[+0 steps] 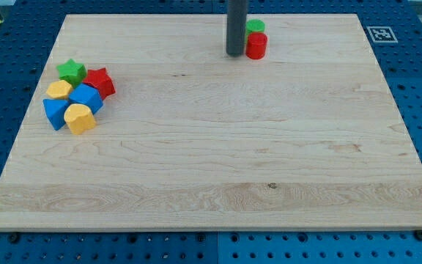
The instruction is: Move the red circle away from the green circle
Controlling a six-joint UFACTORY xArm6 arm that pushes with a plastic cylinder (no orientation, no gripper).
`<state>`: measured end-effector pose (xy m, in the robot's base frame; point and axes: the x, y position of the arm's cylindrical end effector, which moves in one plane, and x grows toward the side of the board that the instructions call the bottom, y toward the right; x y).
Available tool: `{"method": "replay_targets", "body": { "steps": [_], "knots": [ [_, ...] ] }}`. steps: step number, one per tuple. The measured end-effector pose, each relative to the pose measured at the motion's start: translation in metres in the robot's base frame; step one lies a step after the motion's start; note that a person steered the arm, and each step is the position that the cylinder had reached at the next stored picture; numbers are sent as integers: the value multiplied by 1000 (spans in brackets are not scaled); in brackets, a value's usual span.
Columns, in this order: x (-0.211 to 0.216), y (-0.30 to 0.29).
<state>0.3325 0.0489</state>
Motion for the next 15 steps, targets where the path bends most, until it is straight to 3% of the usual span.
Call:
{"method": "replay_targets", "body": {
  "steps": [1, 3, 4, 5, 6, 7, 9, 10, 13, 15],
  "knots": [
    [0, 5],
    [-31, -80],
    [-100, -75],
    [-131, -9],
    [-130, 62],
    [-85, 74],
    [14, -5],
    [21, -9],
    [-24, -34],
    [-17, -102]
  ]
}}
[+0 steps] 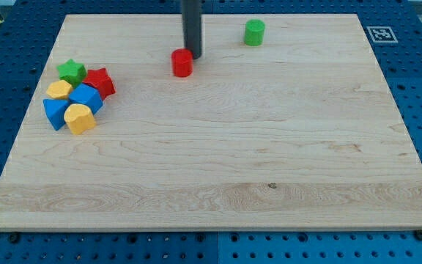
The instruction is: Move the red circle away from the green circle
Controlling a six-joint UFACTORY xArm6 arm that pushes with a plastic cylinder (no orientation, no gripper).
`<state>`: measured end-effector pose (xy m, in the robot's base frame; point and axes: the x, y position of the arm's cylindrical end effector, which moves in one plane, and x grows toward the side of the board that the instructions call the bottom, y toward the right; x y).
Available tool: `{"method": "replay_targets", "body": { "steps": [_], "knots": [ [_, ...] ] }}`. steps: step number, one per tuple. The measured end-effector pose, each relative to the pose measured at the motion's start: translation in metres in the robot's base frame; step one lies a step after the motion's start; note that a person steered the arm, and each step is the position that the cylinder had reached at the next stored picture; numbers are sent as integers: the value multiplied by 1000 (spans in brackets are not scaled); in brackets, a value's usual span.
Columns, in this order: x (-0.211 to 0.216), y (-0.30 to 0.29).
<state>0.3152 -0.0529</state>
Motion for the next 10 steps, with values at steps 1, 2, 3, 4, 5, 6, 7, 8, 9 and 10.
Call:
{"method": "replay_targets", "body": {
  "steps": [1, 2, 3, 4, 5, 6, 7, 8, 9, 10],
  "knots": [
    [36, -28],
    [37, -35],
    [15, -33],
    [30, -34],
    [65, -49],
    [68, -51],
    [67, -30],
    [81, -25],
    [107, -46],
    [125, -66]
  ]
}}
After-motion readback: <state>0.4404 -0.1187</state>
